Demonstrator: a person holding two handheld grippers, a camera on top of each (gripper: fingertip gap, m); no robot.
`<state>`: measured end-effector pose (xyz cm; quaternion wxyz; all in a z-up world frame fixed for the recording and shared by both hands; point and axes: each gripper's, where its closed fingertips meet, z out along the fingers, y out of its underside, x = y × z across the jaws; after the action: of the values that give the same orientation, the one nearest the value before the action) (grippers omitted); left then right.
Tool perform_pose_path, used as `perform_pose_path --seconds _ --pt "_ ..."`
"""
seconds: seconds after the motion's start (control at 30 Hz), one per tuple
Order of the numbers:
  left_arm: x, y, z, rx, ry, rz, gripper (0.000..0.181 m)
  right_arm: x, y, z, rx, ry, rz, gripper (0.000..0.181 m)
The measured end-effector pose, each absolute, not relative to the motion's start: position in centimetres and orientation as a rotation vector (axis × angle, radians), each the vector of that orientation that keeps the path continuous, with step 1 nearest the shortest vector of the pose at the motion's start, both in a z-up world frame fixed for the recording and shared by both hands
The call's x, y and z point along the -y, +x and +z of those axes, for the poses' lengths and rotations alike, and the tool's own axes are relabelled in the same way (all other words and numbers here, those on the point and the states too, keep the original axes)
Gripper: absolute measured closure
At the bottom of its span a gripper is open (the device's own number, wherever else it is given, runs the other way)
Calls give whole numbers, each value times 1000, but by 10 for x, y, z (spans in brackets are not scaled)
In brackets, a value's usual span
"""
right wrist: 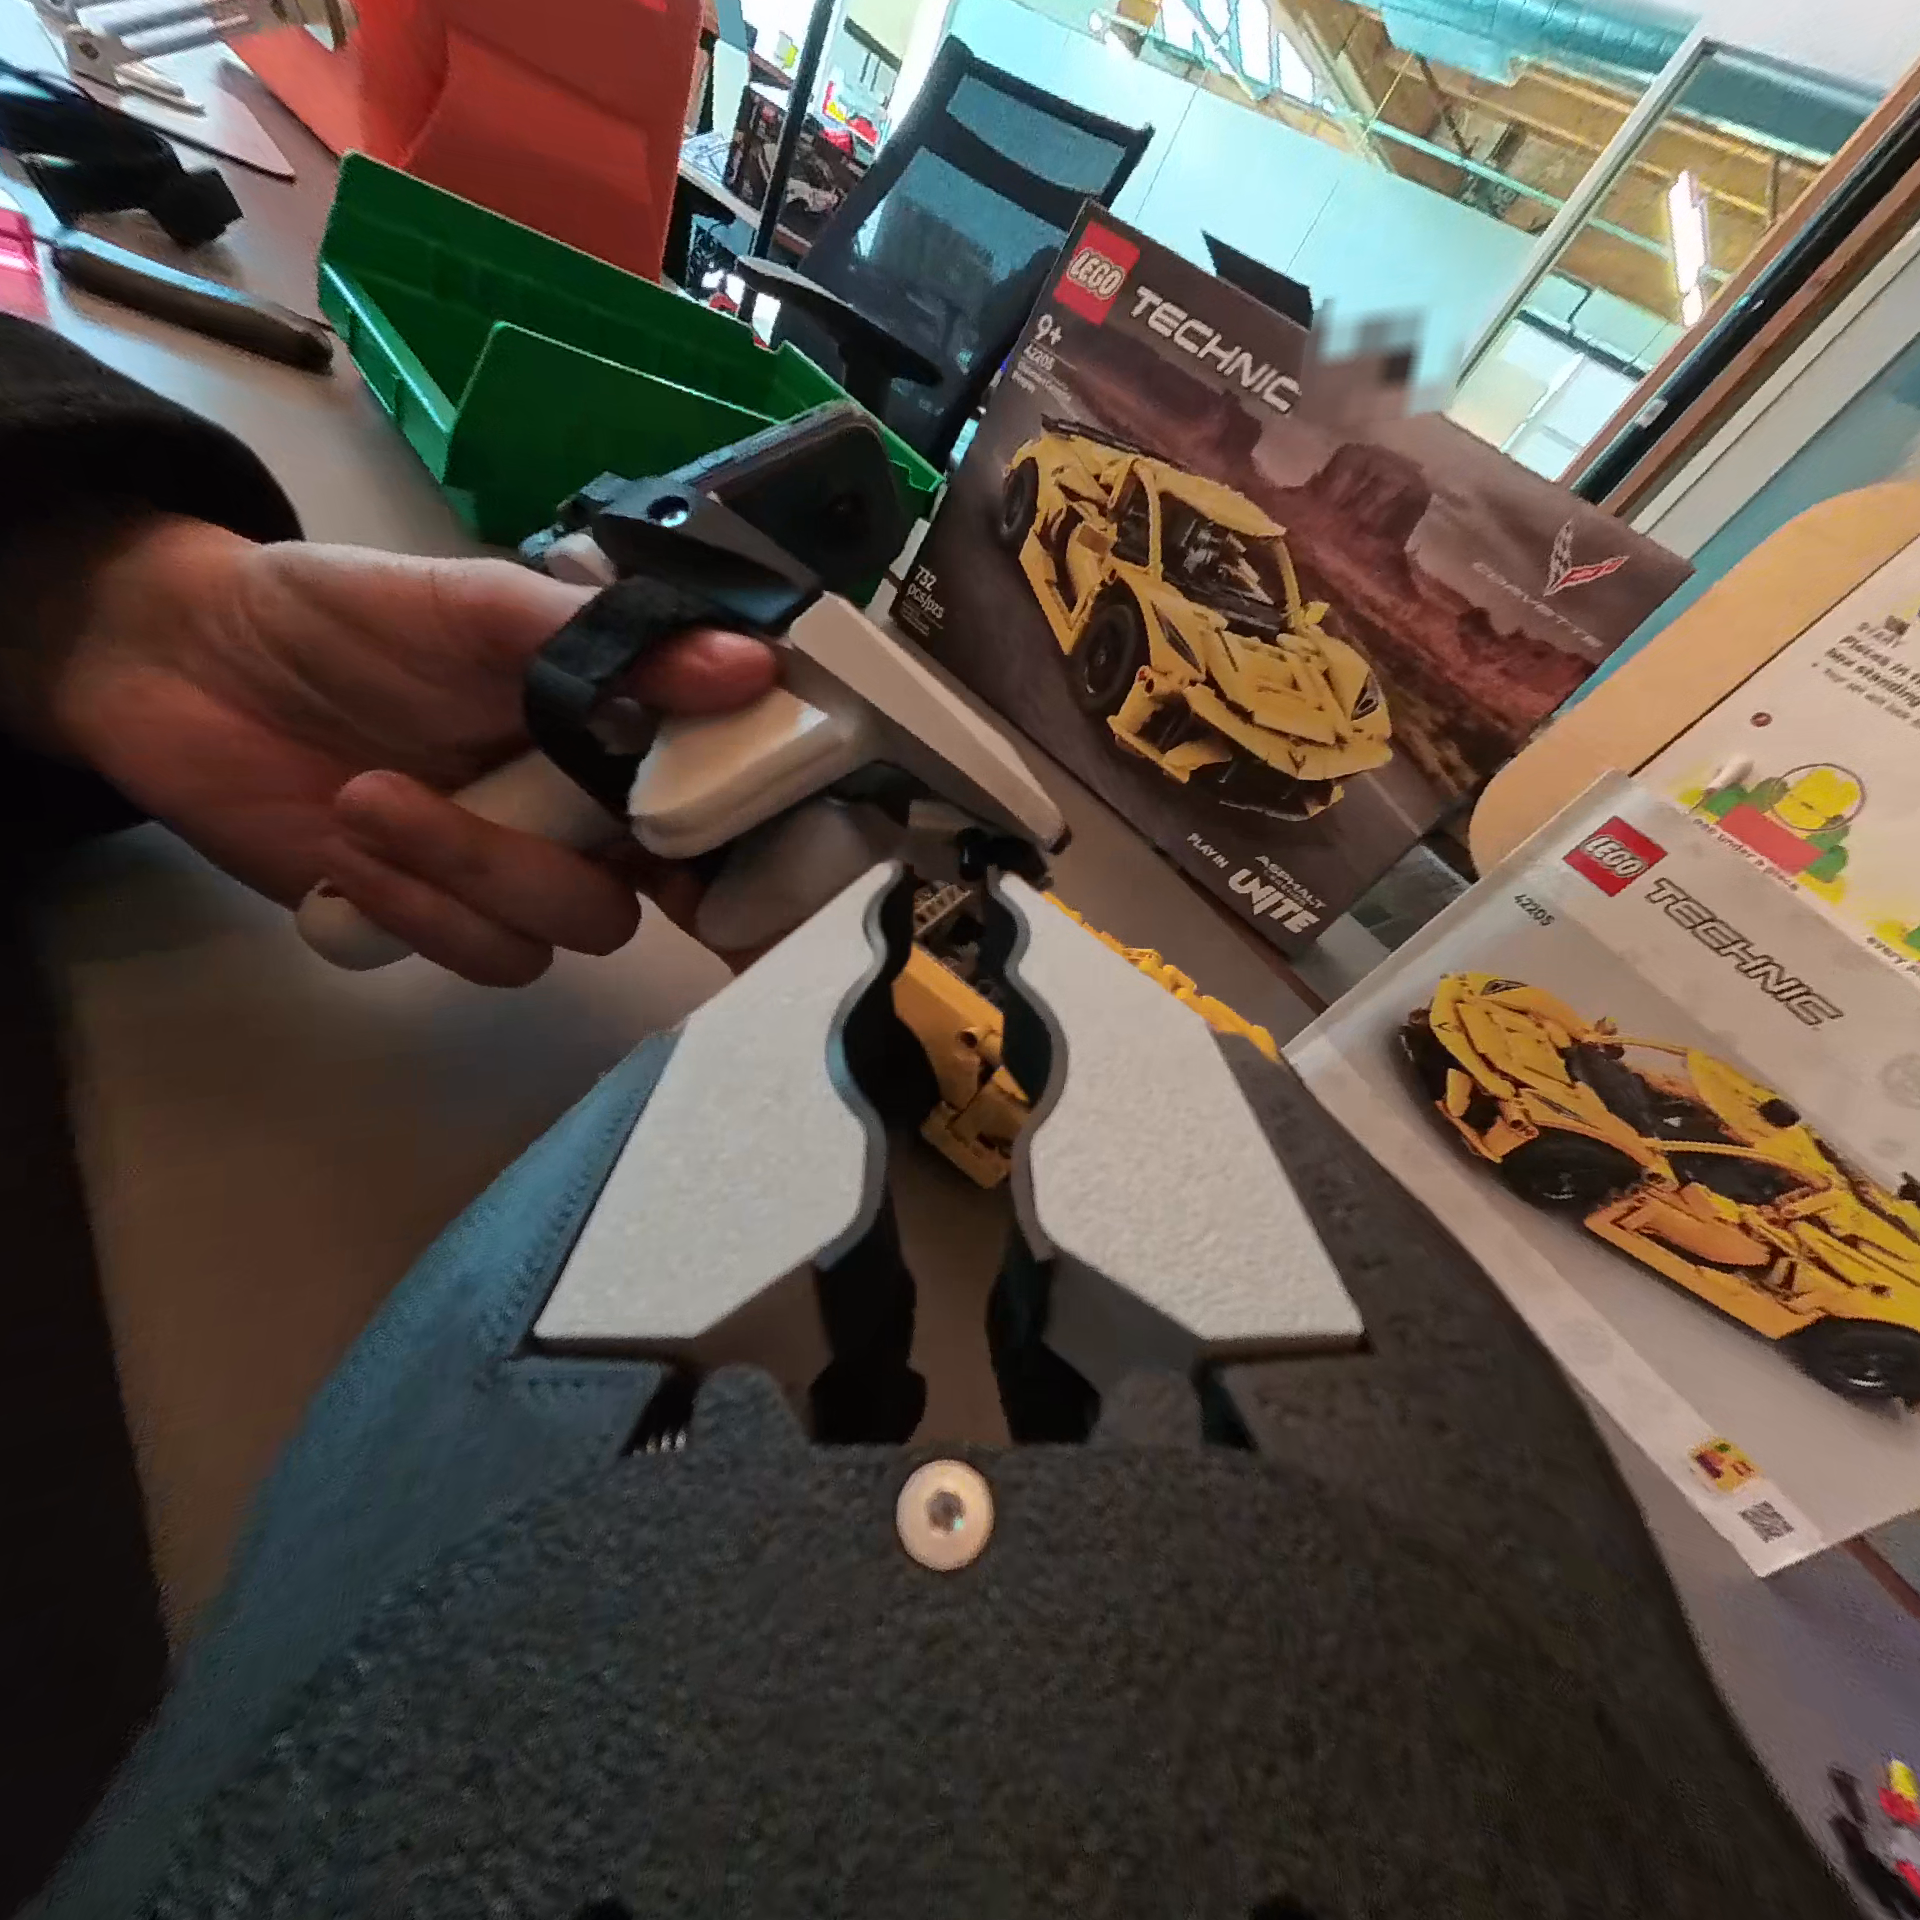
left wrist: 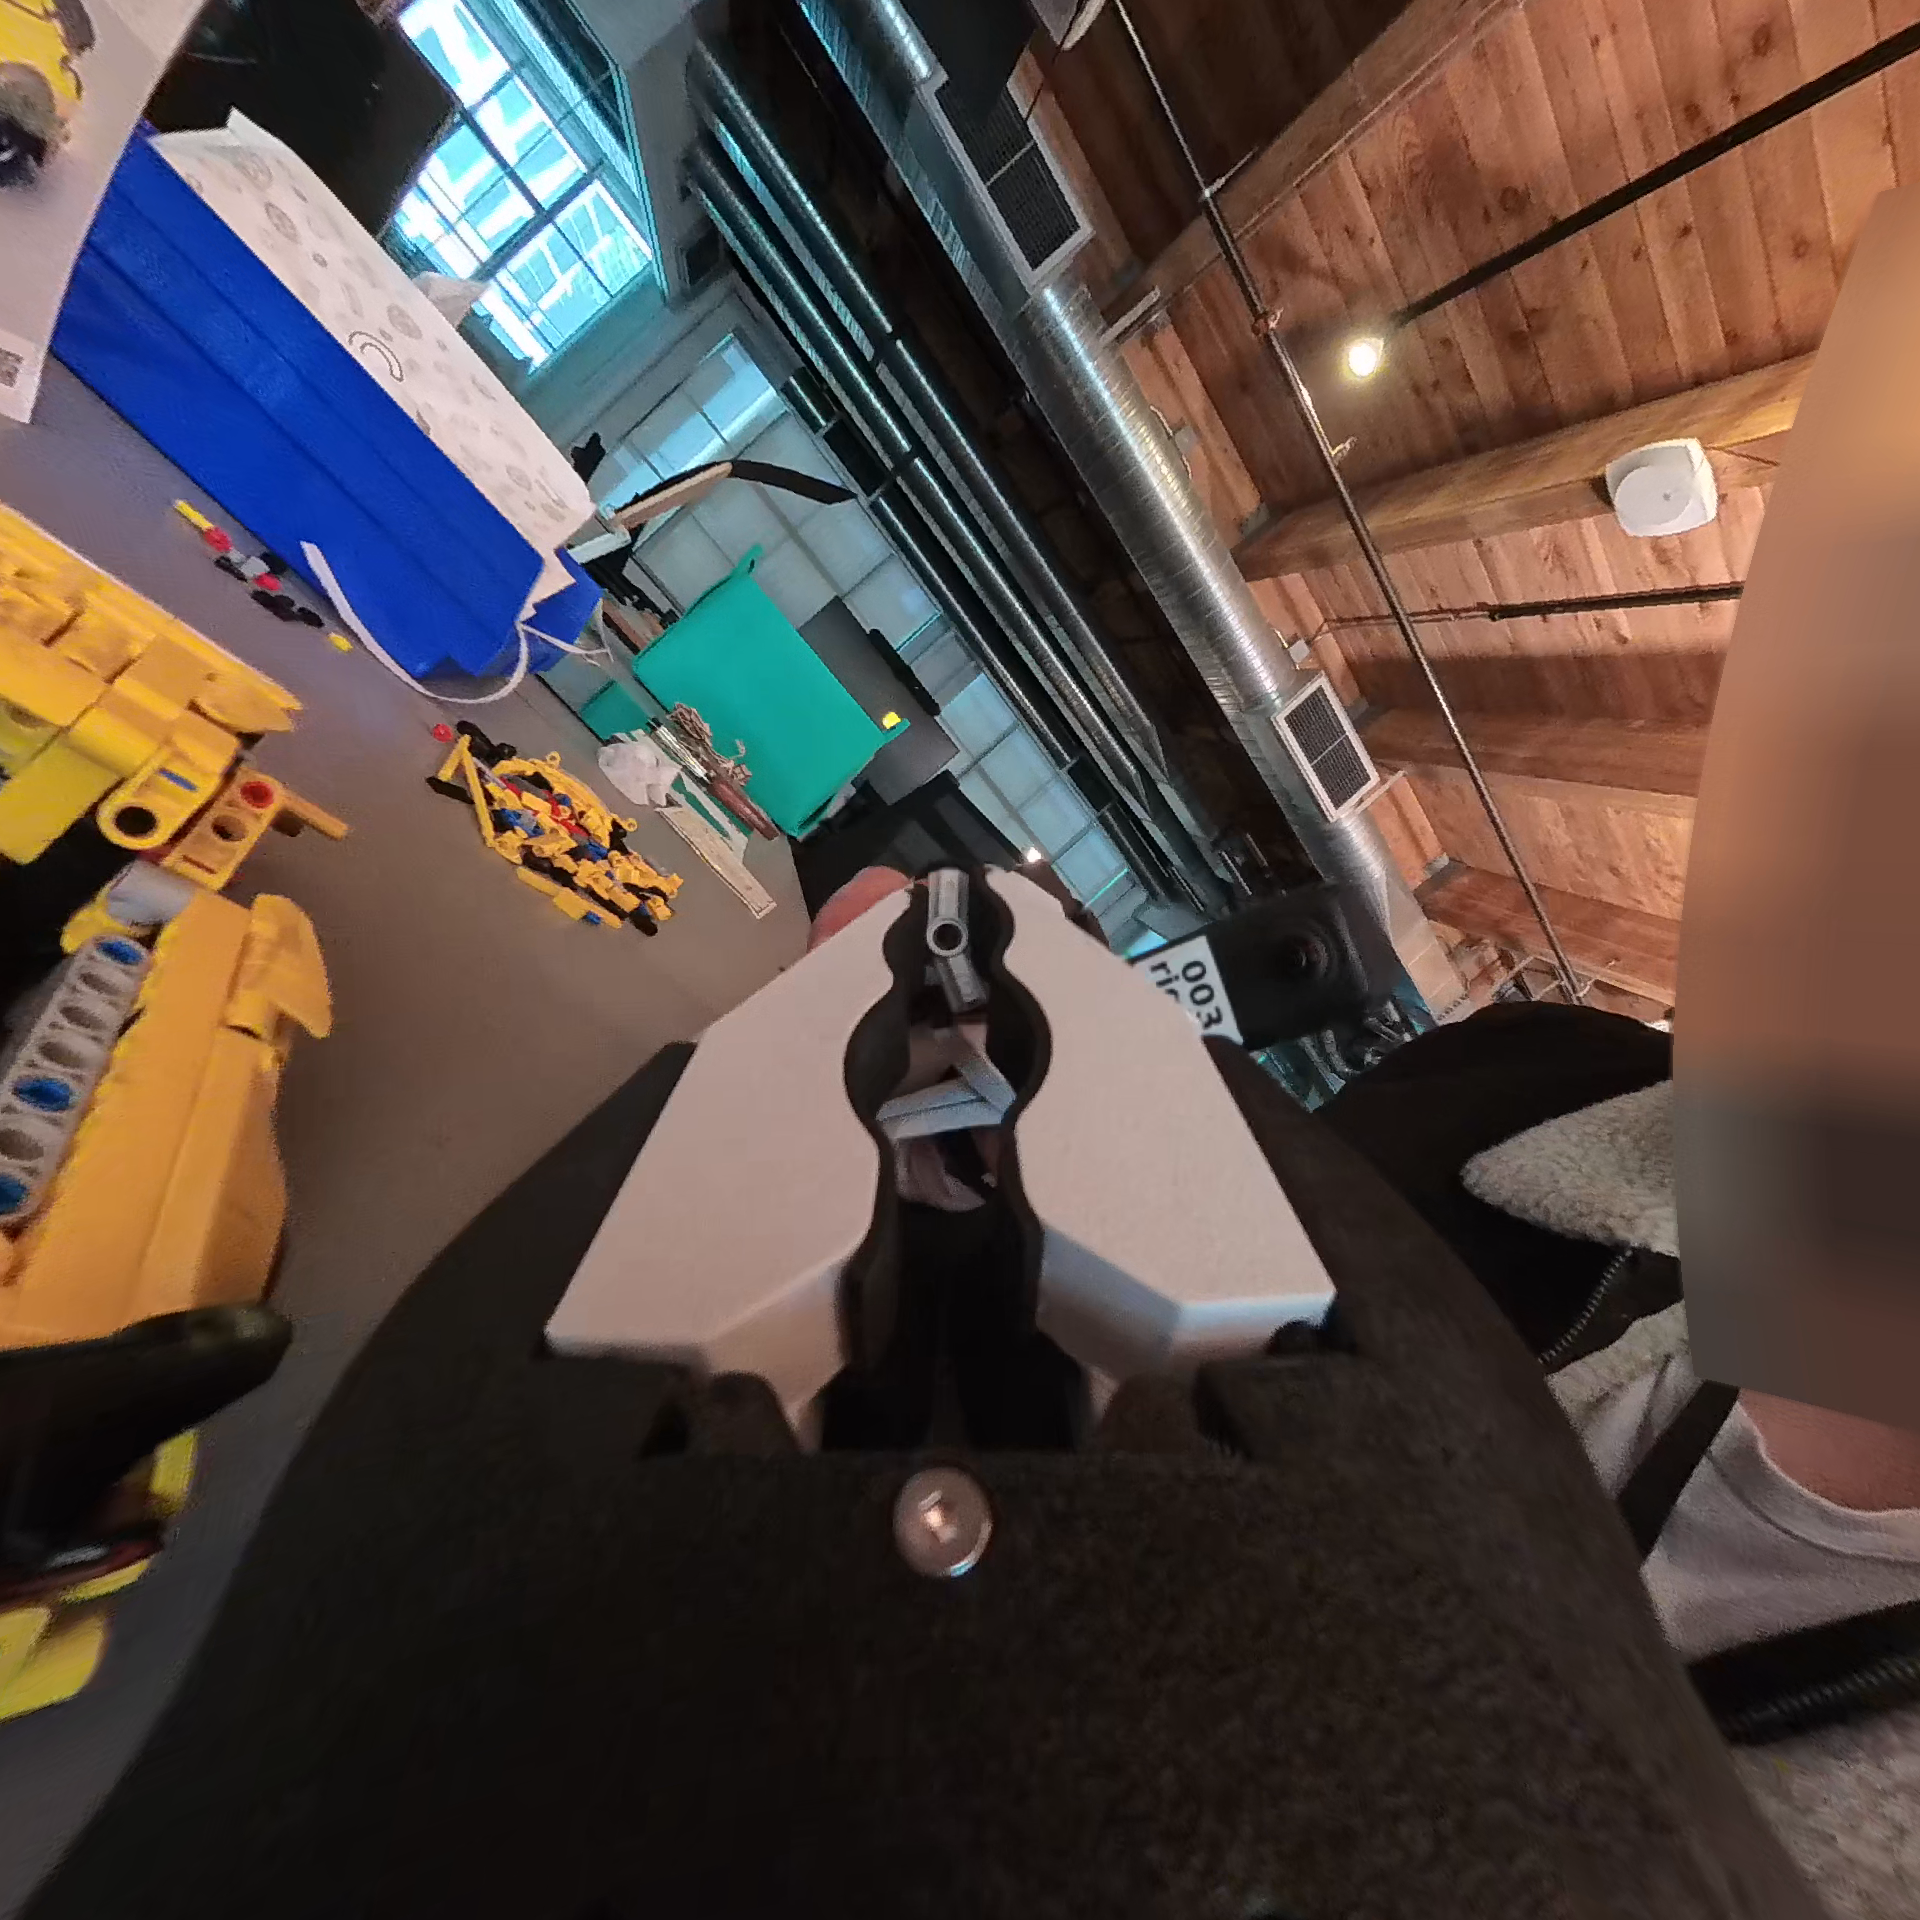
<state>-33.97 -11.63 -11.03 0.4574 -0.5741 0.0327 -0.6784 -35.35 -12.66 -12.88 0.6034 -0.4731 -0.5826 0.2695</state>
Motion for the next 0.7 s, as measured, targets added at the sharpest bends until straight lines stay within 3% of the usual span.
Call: perform_pose_path --seconds 0.3,0.5,0.7 --pt "116 -338 -106 14 -1353 -1680 175 123 -350 -121 1296 -1042 515 178" --pt "120 -332 -112 -256 -1436 -1410 174 125 -347 -127 1345 -1122 676 180" --pt "124 -330 -125 -317 -1493 -1536 172 120 -336 -134 1381 -1060 569 180"
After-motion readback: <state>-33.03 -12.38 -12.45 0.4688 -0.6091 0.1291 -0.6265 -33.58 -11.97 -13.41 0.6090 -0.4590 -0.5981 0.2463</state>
